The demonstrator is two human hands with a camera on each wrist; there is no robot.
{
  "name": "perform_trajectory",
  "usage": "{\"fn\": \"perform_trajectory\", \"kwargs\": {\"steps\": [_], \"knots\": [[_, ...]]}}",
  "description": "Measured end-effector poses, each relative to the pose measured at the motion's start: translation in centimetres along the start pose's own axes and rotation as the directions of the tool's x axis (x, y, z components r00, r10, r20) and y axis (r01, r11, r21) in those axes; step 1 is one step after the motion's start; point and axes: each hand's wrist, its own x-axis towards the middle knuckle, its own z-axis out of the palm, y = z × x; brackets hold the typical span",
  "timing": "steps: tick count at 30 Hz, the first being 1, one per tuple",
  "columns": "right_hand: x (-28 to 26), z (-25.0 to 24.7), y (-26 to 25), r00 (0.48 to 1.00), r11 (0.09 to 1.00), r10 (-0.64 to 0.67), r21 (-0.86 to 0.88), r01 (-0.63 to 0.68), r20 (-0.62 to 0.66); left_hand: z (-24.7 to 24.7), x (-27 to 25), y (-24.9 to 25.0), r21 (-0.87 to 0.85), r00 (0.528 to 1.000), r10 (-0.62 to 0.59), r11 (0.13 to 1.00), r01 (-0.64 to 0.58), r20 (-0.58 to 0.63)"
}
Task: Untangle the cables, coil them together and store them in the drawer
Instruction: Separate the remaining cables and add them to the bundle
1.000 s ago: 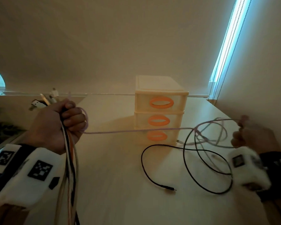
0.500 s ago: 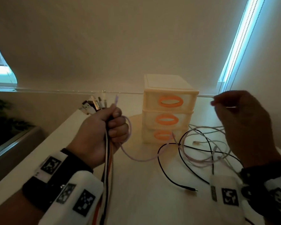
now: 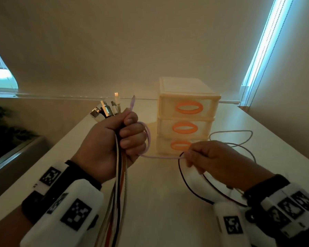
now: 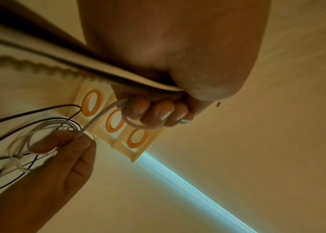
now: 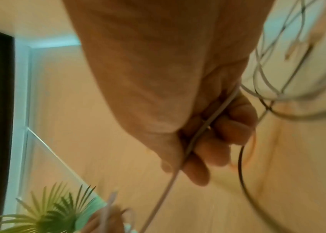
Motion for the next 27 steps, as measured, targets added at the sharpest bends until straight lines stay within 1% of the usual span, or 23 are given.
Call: {"fn": "perform_trajectory", "kwargs": {"steps": [2,3,4,6,8,9,10,11,12,13,14,15,16,17,18,19,20,21,22,23,24,26,27], "knots": [[0.1,-1.1,1.2,0.996,0.988,0.068,-0.138,-0.077,-0.064,-0.1,-0.1,0.0,0.005,0.990,-0.094,0.996,0.094,0.103],[0.1,-1.4,1.5,0.991,0.981,0.097,-0.162,-0.110,-0.088,0.0,-0.1,-0.3,0.019,0.977,-0.155,0.988,0.154,0.146],[0.1,-1.6,1.6,0.986,0.976,0.119,-0.167,-0.137,-0.113,0.2,-0.1,-0.9,0.049,0.960,-0.220,0.975,0.215,0.173],[0.1,-1.5,1.1,0.974,0.980,0.113,-0.140,-0.142,-0.198,0.7,-0.2,-2.6,0.182,0.930,-0.326,0.938,0.296,0.169],[0.2,-0.6,-0.1,0.935,0.996,0.067,-0.024,-0.080,-0.348,1.4,-0.4,-4.4,0.378,0.921,-0.370,0.875,0.301,0.121],[0.2,-0.1,-0.9,0.905,0.998,0.042,0.056,-0.020,-0.424,1.8,-0.4,-5.0,0.430,0.923,-0.372,0.852,0.299,0.095],[0.1,0.4,-1.7,0.882,0.989,0.022,0.138,0.049,-0.472,2.2,-0.5,-5.4,0.430,0.933,-0.353,0.854,0.293,0.064],[0.0,0.9,-2.4,0.875,0.969,0.003,0.218,0.117,-0.484,2.4,-0.4,-5.5,0.391,0.953,-0.303,0.880,0.268,0.028],[-0.2,1.3,-2.9,0.884,0.944,-0.025,0.281,0.175,-0.466,2.4,-0.2,-5.5,0.327,0.975,-0.222,0.920,0.216,-0.020],[-0.5,1.6,-3.3,0.901,0.929,-0.079,0.296,0.222,-0.427,2.4,0.2,-5.3,0.248,0.990,-0.121,0.959,0.136,-0.076],[-0.8,1.8,-3.4,0.917,0.931,-0.150,0.260,0.257,-0.369,2.3,0.5,-5.0,0.167,0.991,-0.025,0.985,0.047,-0.133],[-0.9,2.0,-3.3,0.936,0.943,-0.213,0.191,0.272,-0.280,2.3,0.6,-4.5,0.098,0.981,0.051,0.995,-0.034,-0.185],[-1.0,2.3,-3.0,0.957,0.960,-0.240,0.110,0.259,-0.160,2.1,0.8,-3.9,0.046,0.967,0.108,0.994,-0.100,-0.230],[-1.0,2.6,-2.7,0.975,0.976,-0.218,0.020,0.219,-0.032,1.8,0.8,-3.3,0.006,0.953,0.144,0.989,-0.148,-0.265],[-0.9,2.8,-2.2,0.985,0.983,-0.166,-0.077,0.169,0.049,1.5,0.8,-2.7,-0.025,0.947,0.160,0.984,-0.174,-0.280],[-0.7,2.8,-1.8,0.991,0.979,-0.118,-0.163,0.126,0.056,1.2,0.8,-2.2,-0.052,0.950,0.156,0.983,-0.176,-0.270],[-0.4,2.7,-1.4,0.995,0.975,-0.096,-0.200,0.094,-0.004,0.8,0.7,-1.9,-0.070,0.960,0.138,0.985,-0.160,-0.244],[-0.3,2.4,-0.9,0.990,0.980,-0.099,-0.183,0.080,-0.097,0.6,0.6,-1.7,-0.077,0.970,0.120,0.987,-0.139,-0.214],[-0.2,2.1,-0.6,0.975,0.987,-0.117,-0.129,0.094,-0.186,0.3,0.7,-1.6,-0.078,0.978,0.106,0.989,-0.121,-0.181],[-0.1,1.9,-0.5,0.967,0.990,-0.129,-0.079,0.114,-0.221,0.1,0.6,-1.6,-0.079,0.984,0.098,0.991,-0.111,-0.149],[-0.1,1.8,-0.5,0.973,0.992,-0.125,-0.044,0.119,-0.192,0.0,0.6,-1.6,-0.073,0.987,0.097,0.992,-0.107,-0.126],[-0.4,2.0,-0.8,0.994,0.994,-0.110,-0.007,0.109,-0.014,-0.2,0.6,-1.6,-0.058,0.987,0.109,0.992,-0.116,-0.114],[-0.6,2.0,-1.0,0.992,0.994,-0.104,0.017,0.103,0.074,-0.3,0.6,-1.5,-0.056,0.986,0.114,0.991,-0.121,-0.119]]}}
